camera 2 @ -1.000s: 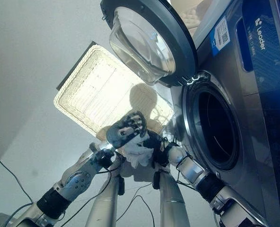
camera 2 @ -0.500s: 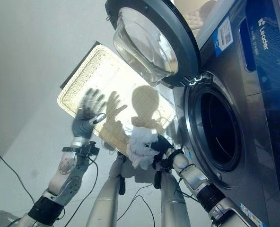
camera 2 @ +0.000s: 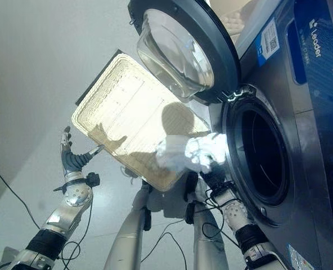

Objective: Put the clothes into the washing machine.

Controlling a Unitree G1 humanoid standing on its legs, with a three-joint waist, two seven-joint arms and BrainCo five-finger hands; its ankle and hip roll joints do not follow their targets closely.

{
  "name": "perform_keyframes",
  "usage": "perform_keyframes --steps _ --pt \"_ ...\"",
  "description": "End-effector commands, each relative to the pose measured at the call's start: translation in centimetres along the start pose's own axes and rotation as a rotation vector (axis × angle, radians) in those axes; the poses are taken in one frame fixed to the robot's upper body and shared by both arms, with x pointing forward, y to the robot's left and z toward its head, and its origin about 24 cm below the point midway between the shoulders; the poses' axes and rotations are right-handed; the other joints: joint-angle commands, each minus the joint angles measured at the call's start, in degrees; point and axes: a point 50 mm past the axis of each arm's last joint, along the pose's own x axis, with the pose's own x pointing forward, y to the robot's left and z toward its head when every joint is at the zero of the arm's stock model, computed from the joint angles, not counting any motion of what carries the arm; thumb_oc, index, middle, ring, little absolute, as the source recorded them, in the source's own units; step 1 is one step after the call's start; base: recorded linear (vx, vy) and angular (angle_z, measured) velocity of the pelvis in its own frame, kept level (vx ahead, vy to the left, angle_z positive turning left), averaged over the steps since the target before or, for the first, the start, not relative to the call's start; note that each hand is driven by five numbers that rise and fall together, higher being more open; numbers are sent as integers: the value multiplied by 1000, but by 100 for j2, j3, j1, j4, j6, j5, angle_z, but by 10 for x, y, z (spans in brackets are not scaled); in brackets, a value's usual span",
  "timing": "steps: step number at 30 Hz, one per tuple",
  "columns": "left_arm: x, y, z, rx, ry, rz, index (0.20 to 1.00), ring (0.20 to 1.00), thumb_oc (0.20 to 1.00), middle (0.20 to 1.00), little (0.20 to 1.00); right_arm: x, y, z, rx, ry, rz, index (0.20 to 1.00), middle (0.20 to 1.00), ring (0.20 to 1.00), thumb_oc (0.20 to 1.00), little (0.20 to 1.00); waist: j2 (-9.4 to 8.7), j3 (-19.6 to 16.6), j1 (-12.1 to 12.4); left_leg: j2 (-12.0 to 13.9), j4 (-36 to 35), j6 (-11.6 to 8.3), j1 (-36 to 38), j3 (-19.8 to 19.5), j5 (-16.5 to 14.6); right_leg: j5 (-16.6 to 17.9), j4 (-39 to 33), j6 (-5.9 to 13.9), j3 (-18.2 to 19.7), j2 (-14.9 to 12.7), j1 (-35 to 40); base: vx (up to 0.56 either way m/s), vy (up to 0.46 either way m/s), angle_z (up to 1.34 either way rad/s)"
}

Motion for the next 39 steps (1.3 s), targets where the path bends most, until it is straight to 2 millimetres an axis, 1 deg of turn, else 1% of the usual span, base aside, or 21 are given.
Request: perform_keyframes --steps 1,3,6,7,8,10,11,15,16,17,18,19,20,23,26,27,28,30,31,36,39 --pt "-2 -6 3 21 -36 -47 1000 1000 1000 1000 1000 -1 6 34 239 -189 16 200 200 200 200 200 176 -100 -257 -559 347 177 152 322 -680 995 -1358 764 -112 15 564 -2 -23 -4" --pt "-5 -5 -9 64 -18 -91 1000 1000 1000 1000 1000 0 -2 73 287 -361 -91 200 200 200 200 200 246 -100 -269 -562 360 180 158 353 -717 985 -1355 771 -101 -2 569 -4 -37 -8" --pt "-4 3 -14 114 -40 -118 1000 1000 1000 1000 1000 -9 -12 124 429 -548 -226 200 200 200 200 200 285 -100 -259 -560 356 169 188 368 -752 974 -1365 778 -98 -9 605 -2 -28 -4" --pt "-4 3 -14 114 -40 -118 1000 1000 1000 1000 1000 -9 -12 124 429 -548 -226 200 200 200 200 200 285 -100 -259 -560 356 169 188 368 -752 974 -1365 778 -98 -9 605 -5 -23 -6" --pt "-4 7 -16 116 -38 -124 1000 1000 1000 1000 1000 -22 -23 151 454 -675 -328 200 200 200 200 200 289 -100 -254 -559 354 170 215 376 -782 966 -1384 780 -100 -11 640 -3 -17 -4" --pt "-6 11 -18 119 -40 -130 1000 1000 1000 1000 1000 -44 -38 181 539 -844 -451 200 200 200 200 200 285 -100 -258 -565 364 177 217 380 -793 998 -1422 766 -97 -4 658 -10 -25 -6" --pt "-8 13 -19 123 -38 -137 1000 1000 1000 1000 1000 -66 -51 202 675 -1008 -546 200 200 200 200 200 283 -100 -266 -576 363 183 291 358 -866 964 -1438 784 -86 2 729 -15 -30 -7" --pt "-9 15 -16 137 -55 -152 1000 1000 1000 1000 1000 -115 -53 229 1000 -1390 -623 200 200 200 200 200 280 -100 -303 -592 370 195 326 336 -910 979 -1485 790 -74 18 773 0 -42 -16" --pt "-9 15 -14 138 -65 -152 1000 1000 1000 1000 1000 -129 -51 232 1099 -1493 -610 420 420 420 420 420 273 -100 -346 -592 416 194 219 349 -862 1057 -1499 785 -80 9 686 -30 -46 -6" --pt "-9 15 -14 138 -65 -152 1000 1000 1000 1000 1000 -129 -51 232 1099 -1493 -610 420 420 420 420 420 273 -100 -346 -592 416 194 219 349 -862 1057 -1499 785 -80 9 686 0 0 0" --pt "-9 14 -13 138 -66 -152 1000 1000 1000 1000 1000 -131 -49 231 1127 -1510 -602 749 749 749 749 749 274 -100 -350 -594 429 197 203 351 -861 1066 -1500 787 -82 6 676 0 0 0" --pt "-10 12 -12 142 -69 -156 1000 1000 1000 1000 1000 -131 -40 229 1193 -1510 -550 1000 1000 1000 1000 1000 273 -100 -389 -600 485 205 155 324 -874 1085 -1499 786 -37 6 634 -8 -18 -6" --pt "-9 10 -11 132 -65 -160 1000 1000 1000 1000 1000 -122 -31 227 1181 -1451 -500 1000 1000 1000 1000 1000 288 -100 -406 -603 489 209 150 334 -863 1100 -1520 775 -33 -5 641 -7 -15 -11" --pt "-9 8 -11 119 -62 -166 1000 1000 1000 1000 1000 -108 -21 218 1206 -1344 -487 1000 1000 1000 1000 1000 307 -100 -407 -615 465 218 183 340 -843 1120 -1564 767 -26 -18 681 -2 0 -4" --pt "-11 -2 -9 108 -64 -185 1000 1000 1000 1000 1000 -75 -9 190 1142 -1095 -473 1000 1000 1000 1000 1000 350 -100 -370 -638 444 231 250 321 -863 1074 -1589 755 -36 -35 778 4 -11 -1" --pt "-11 -3 -9 108 -65 -183 1000 1000 1000 1000 1000 -71 -7 188 1127 -1076 -459 1000 1000 1000 1000 1000 348 -100 -372 -643 438 239 218 323 -822 1111 -1599 743 -43 -39 752 -11 -33 1" --pt "-10 -6 -5 106 -68 -188 1000 1000 1000 1000 1000 -53 3 173 1047 -958 -396 1000 1000 1000 1000 1000 376 -100 -338 -659 395 256 209 314 -784 1130 -1629 735 -60 -44 760 -36 -30 3" --pt "-11 -10 -6 104 -59 -194 1000 1000 1000 1000 1000 -33 13 154 952 -819 -310 1000 1000 1000 1000 1000 394 -100 -314 -660 352 256 224 312 -750 1137 -1638 726 -67 -43 777 -12 -18 0" --pt "-12 -14 -7 104 -51 -198 1000 1000 1000 1000 1000 -19 20 138 882 -722 -231 1000 1000 1000 1000 1000 412 -100 -300 -656 309 254 230 310 -720 1135 -1641 720 -71 -40 777 -25 -9 -4" --pt "-16 -21 -14 94 -12 -205 1000 1000 1000 1000 1000 3 22 105 720 -578 -26 1000 1000 1000 1000 1000 432 -100 -272 -654 180 257 293 272 -663 1116 -1669 702 -71 -24 820 -23 13 -2" --pt "-16 -23 -16 84 10 -216 1000 1000 1000 1000 1000 7 18 105 587 -561 122 1000 1000 1000 1000 1000 441 -100 -241 -659 108 264 352 256 -638 1121 -1701 698 -101 -28 871 -28 47 -1"
